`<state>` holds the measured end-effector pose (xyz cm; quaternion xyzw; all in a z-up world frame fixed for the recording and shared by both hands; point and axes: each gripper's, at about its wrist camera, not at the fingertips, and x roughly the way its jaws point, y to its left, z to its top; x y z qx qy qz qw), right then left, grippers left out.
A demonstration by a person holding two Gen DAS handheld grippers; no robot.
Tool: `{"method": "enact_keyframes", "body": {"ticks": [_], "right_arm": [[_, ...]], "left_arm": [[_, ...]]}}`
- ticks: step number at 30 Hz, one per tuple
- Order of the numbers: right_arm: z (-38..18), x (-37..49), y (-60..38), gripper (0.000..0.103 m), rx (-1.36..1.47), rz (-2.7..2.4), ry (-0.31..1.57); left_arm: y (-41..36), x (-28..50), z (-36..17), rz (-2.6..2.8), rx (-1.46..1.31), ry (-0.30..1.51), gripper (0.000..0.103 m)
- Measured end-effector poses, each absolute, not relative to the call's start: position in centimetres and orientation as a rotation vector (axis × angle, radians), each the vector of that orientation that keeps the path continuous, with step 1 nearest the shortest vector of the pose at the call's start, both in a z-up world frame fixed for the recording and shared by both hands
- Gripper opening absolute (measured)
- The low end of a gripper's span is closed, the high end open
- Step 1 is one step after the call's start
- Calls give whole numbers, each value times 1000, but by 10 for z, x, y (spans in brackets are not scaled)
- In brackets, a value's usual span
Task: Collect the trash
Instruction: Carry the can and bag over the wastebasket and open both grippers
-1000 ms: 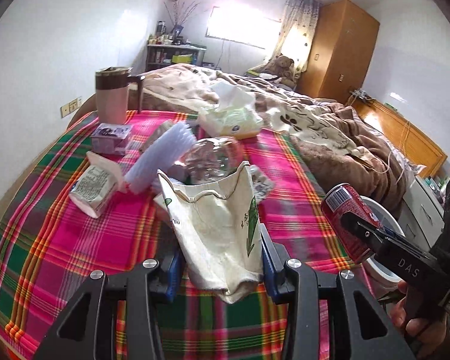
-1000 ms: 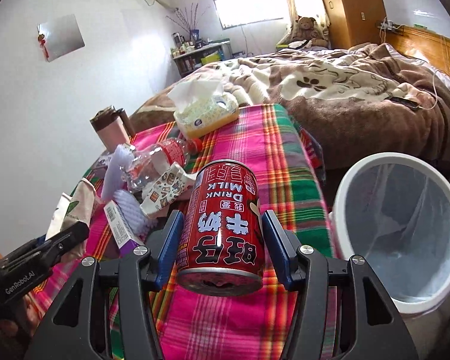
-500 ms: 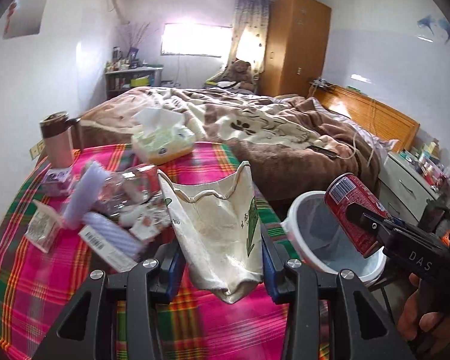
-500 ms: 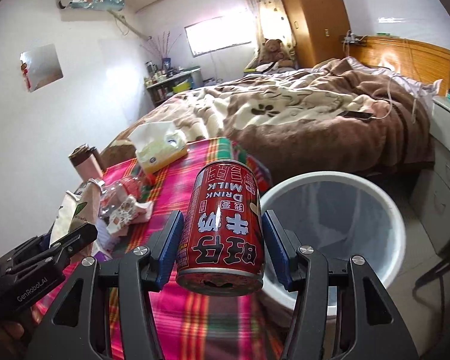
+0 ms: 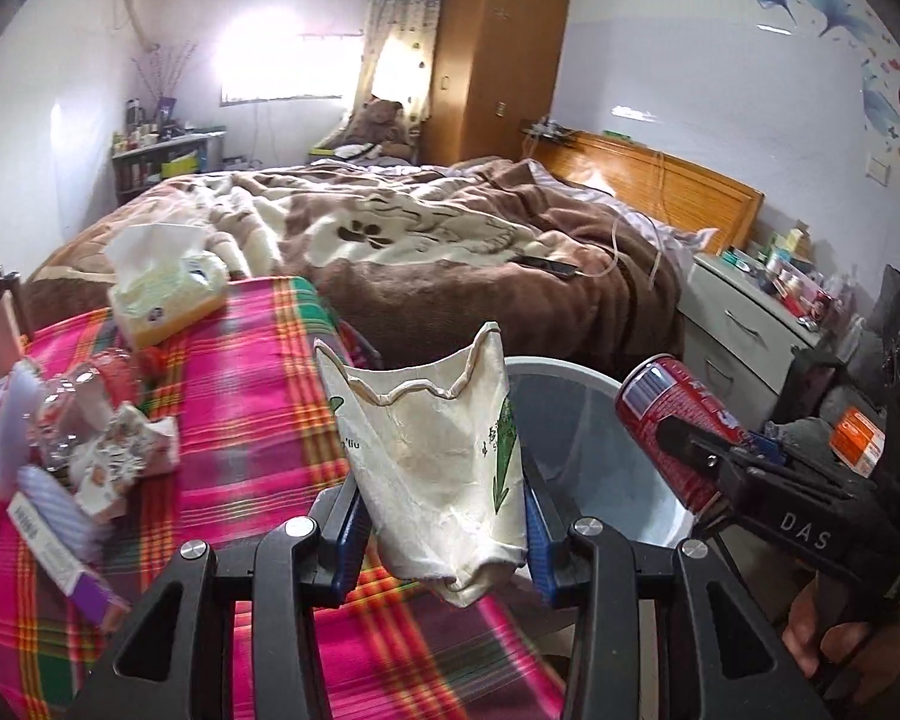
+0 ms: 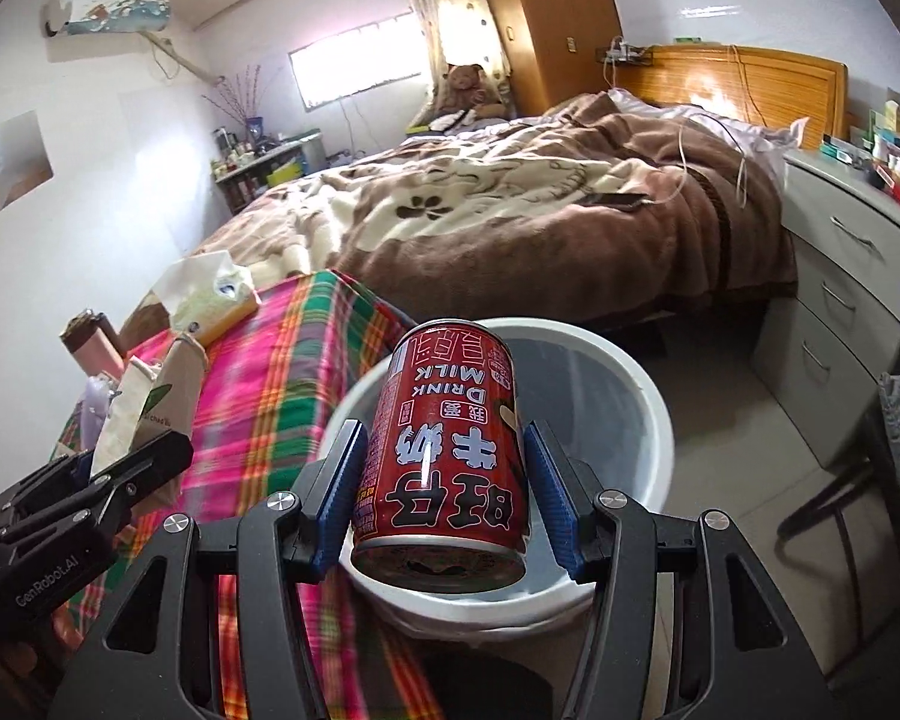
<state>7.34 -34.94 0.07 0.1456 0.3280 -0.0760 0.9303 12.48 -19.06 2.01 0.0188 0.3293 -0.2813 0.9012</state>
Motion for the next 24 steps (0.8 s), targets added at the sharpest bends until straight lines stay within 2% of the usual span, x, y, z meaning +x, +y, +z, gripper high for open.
{"method": "enact_keyframes", "body": {"ticks": [17,20,22,23,24], "right_arm": [[-33,84,-385,56,304,-215,793],[-36,87,-389,56,303,-230,809],[-37,89,-391,56,309,-228,818],[-37,88,-391,57,309,-229,815],[-37,88,-392,61,309,-235,815]], "left_arm": [[-252,152,-15,-632,88,779,45],[-254,155,-18,-643,84,789,49],[-253,157,-19,-639,83,796,55],[-252,158,-19,-631,83,795,61],[-251,159,-19,-624,82,795,64]]}}
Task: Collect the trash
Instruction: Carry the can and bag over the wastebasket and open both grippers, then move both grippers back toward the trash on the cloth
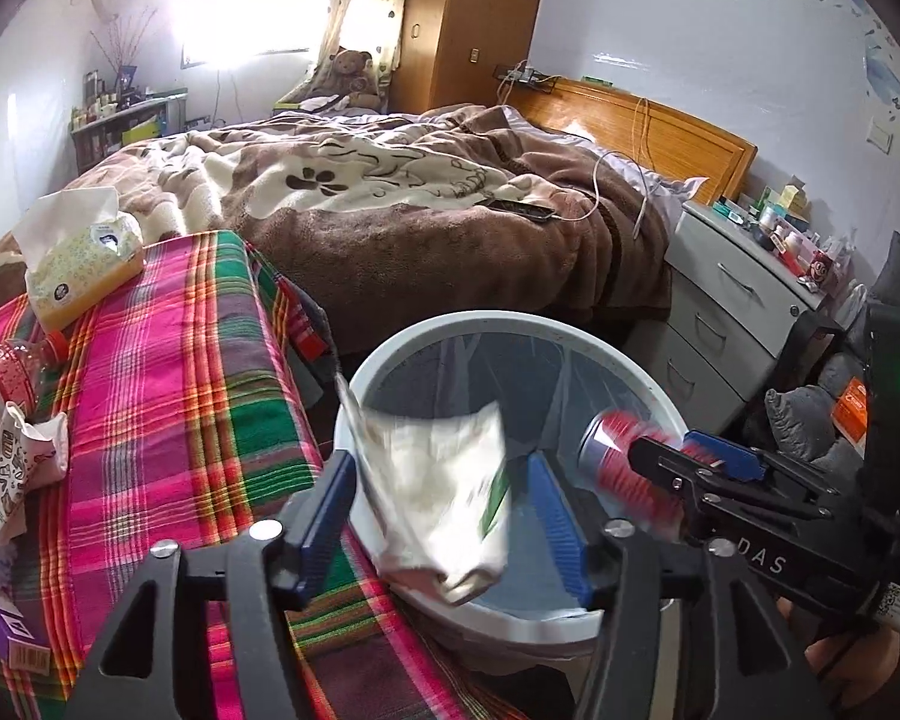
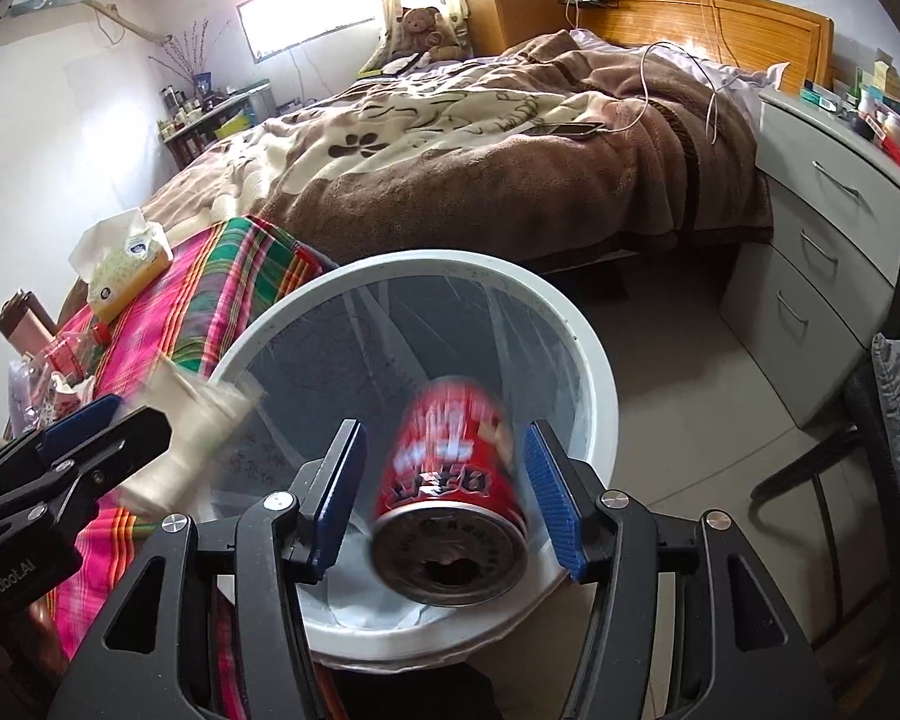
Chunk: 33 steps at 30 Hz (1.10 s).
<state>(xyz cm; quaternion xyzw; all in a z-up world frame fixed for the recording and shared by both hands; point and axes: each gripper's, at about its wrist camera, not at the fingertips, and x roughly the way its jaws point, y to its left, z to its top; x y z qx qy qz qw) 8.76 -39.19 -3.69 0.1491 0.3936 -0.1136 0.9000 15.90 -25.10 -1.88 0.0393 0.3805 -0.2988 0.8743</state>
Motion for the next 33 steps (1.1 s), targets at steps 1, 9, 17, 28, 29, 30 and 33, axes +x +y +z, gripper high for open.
{"method": "enact_keyframes", "body": {"ticks": [1,9,17,28,29,30,33], "right_arm": [[-36,87,-392,67,304,-244,813],[-28,85,-387,69,294,-255,786],[-12,78,-368,69,288,-228,719],[-1,74,-323,69,241,-128,639],[-1,75,-319,69,238,-116,642],[-1,75,-314,69,232,-103,642],[-1,77,-297,69,213,-66,638]], "left_arm": [[-249,160,-19,-623,77,796,64],[-232,156,-13,-599,59,779,66],[-199,144,2,-548,37,739,66],[-138,127,18,-450,7,685,66],[-132,127,18,-440,3,683,66],[-126,126,19,-430,0,683,66],[-104,125,18,-393,-9,679,66]]}}
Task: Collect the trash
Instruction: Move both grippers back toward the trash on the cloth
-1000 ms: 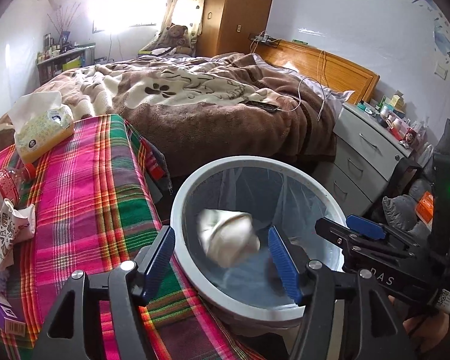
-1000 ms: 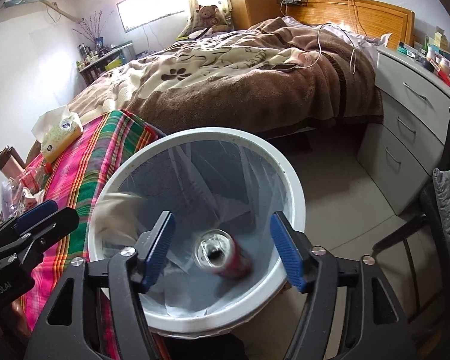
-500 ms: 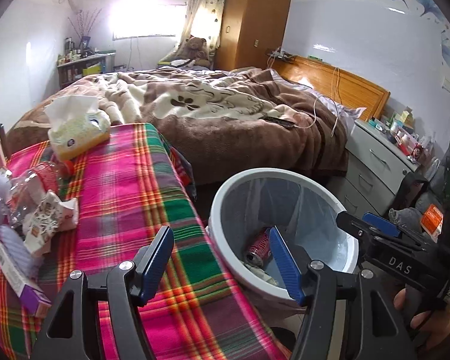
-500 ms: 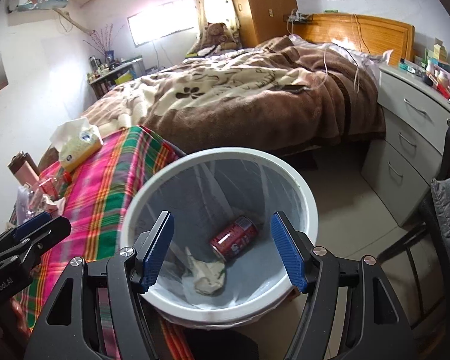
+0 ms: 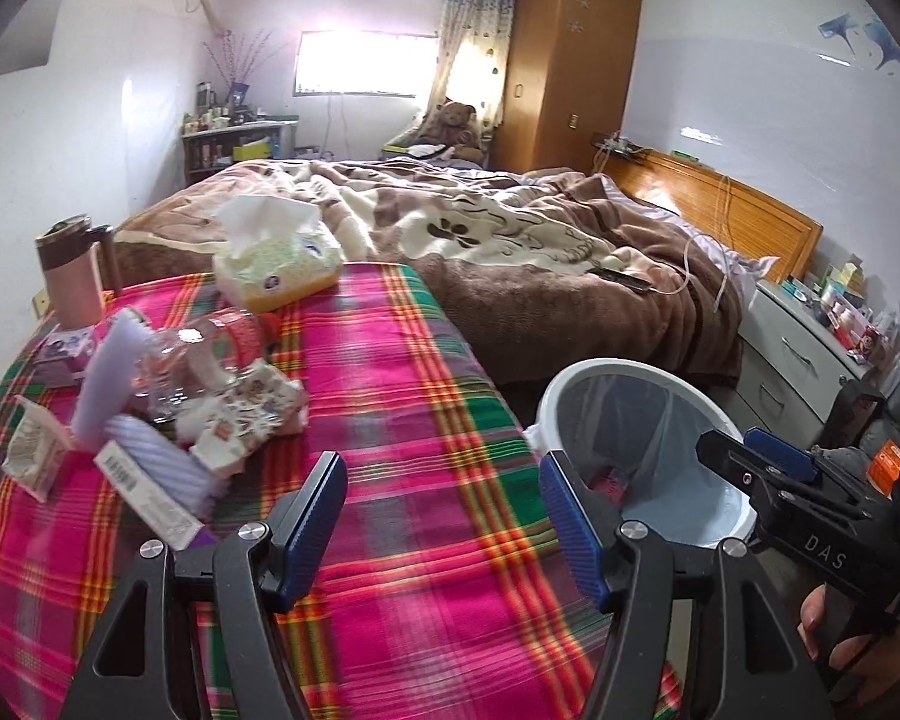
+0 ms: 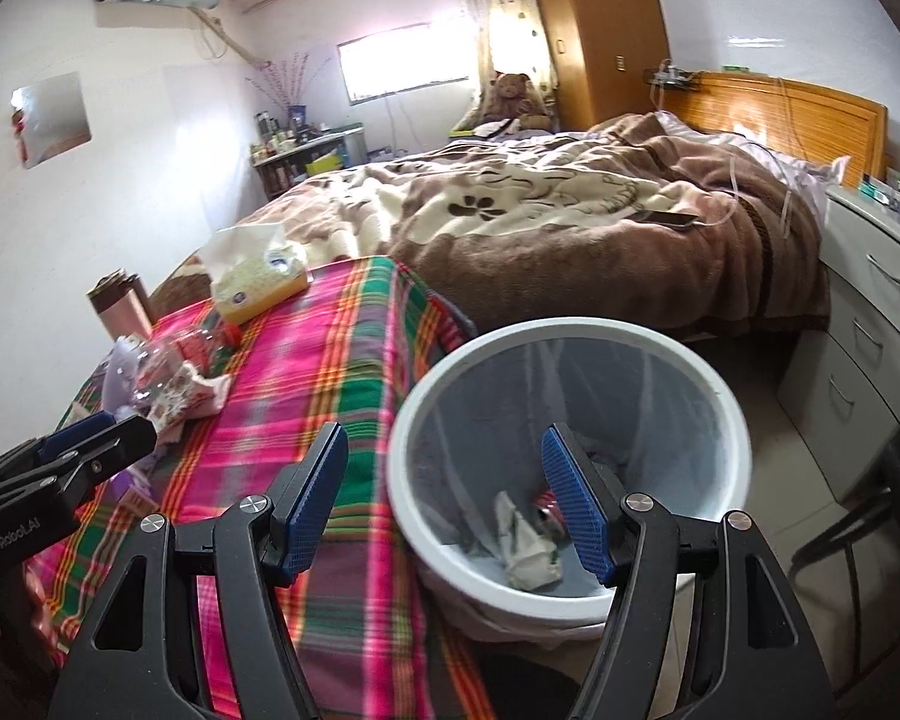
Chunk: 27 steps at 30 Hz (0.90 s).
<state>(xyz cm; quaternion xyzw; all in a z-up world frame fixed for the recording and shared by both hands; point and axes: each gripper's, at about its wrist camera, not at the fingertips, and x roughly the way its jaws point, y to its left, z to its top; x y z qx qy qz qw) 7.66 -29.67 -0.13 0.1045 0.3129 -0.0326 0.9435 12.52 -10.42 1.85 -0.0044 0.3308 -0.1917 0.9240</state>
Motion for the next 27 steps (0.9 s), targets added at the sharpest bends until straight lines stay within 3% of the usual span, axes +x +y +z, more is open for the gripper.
{"method": "enact_keyframes", "body": {"ticks": [27], "right_arm": [[-20,115,-144,69,85,308,709]], "left_arm": [[93,144,-1,-48,-134,677,66]]}}
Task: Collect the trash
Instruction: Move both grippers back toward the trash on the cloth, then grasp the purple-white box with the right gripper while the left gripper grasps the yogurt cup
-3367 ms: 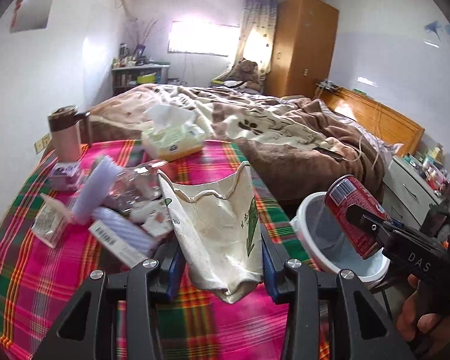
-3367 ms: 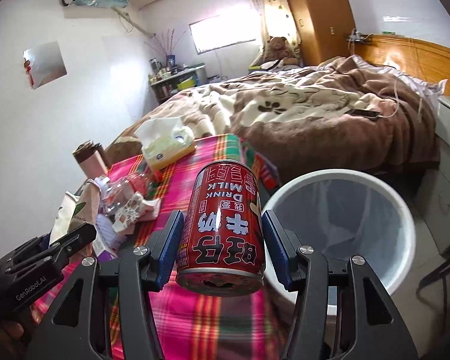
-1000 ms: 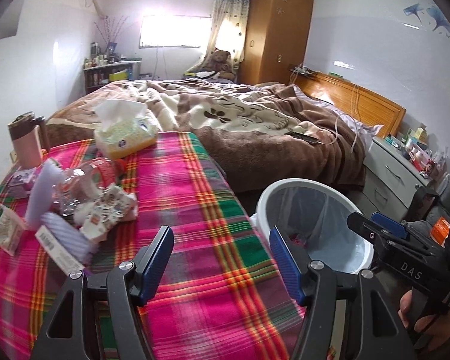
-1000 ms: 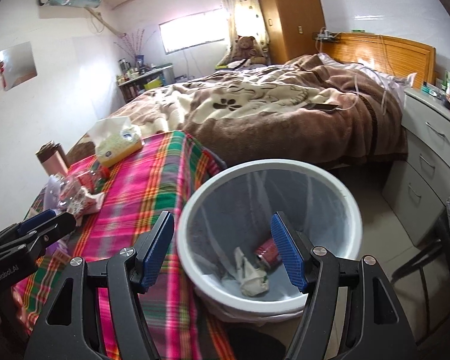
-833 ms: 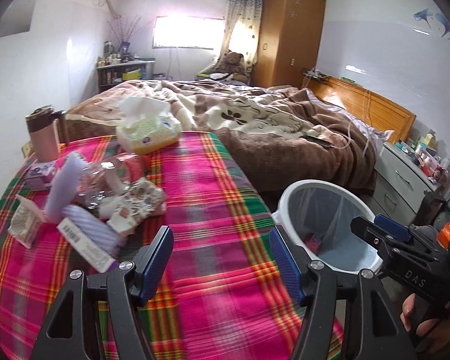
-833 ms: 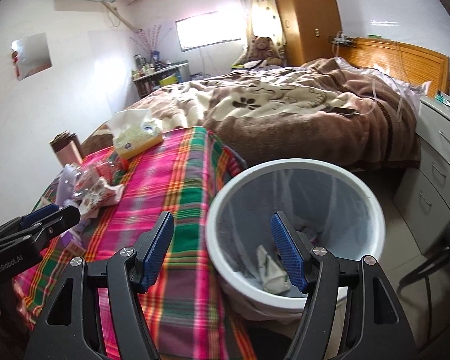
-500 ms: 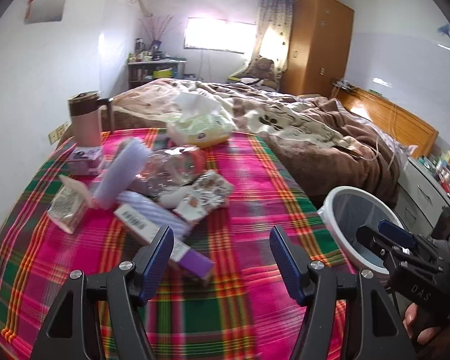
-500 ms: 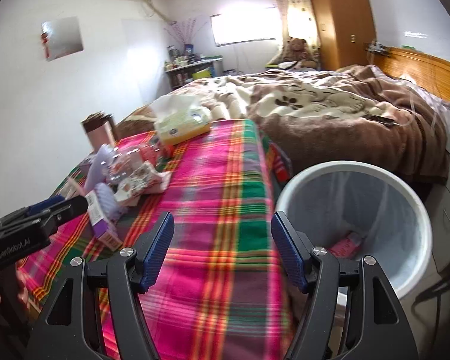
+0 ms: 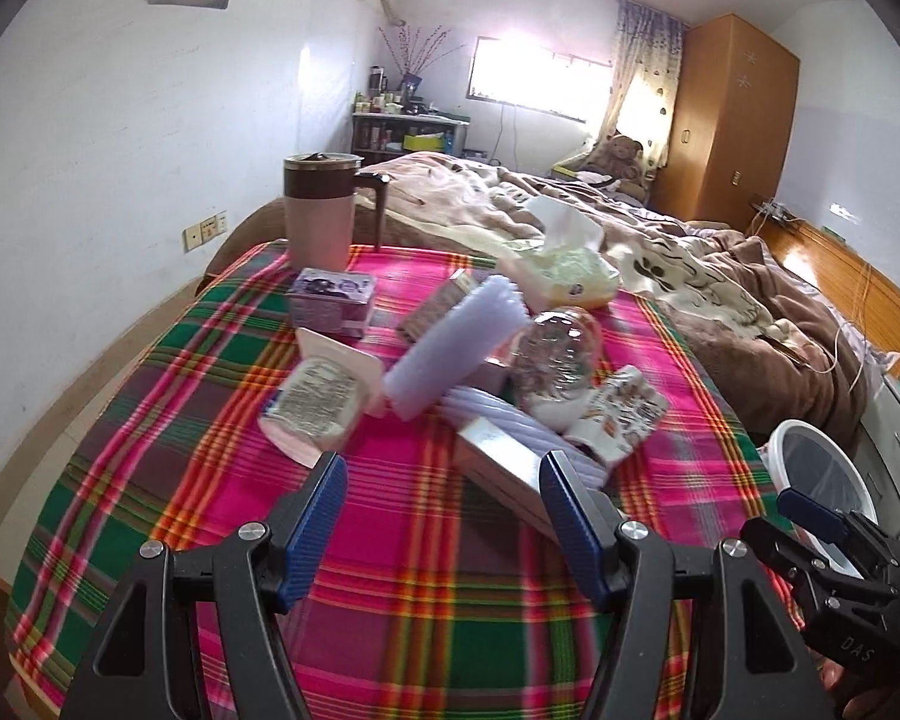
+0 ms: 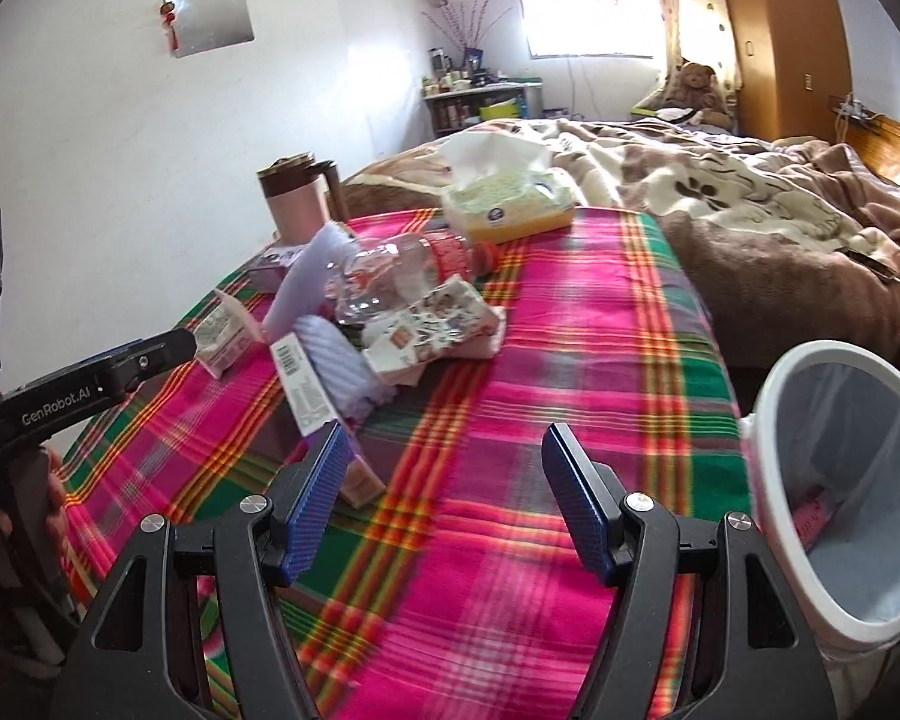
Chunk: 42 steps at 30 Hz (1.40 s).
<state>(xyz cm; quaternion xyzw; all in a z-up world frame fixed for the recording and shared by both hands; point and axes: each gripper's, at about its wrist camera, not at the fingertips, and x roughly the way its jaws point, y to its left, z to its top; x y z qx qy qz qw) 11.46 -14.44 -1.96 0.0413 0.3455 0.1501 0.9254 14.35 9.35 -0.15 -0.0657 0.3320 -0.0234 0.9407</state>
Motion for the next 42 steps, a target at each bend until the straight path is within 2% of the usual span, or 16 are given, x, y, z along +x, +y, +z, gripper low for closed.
{"method": "enact_keyframes", "body": {"ticks": [16,20,22,26,28,42], "right_arm": [[-37,146,-74,68,-28,408,813],[-41,152,-68,57,-44,418,837],[-43,154,-66,48,-45,425,847],[-45,158,-63,39,-36,440,864],[-45,159,-61,30,-36,453,867],[-50,165,-58,29,-34,469,896]], "left_arm": [[144,200,-31,-1,-141,778,66],[148,216,-38,10,-115,793,66],[150,223,-41,6,-119,802,66],[154,235,-48,-21,-150,835,66],[153,239,-51,-20,-131,843,66],[147,256,-56,-30,-118,865,65]]}}
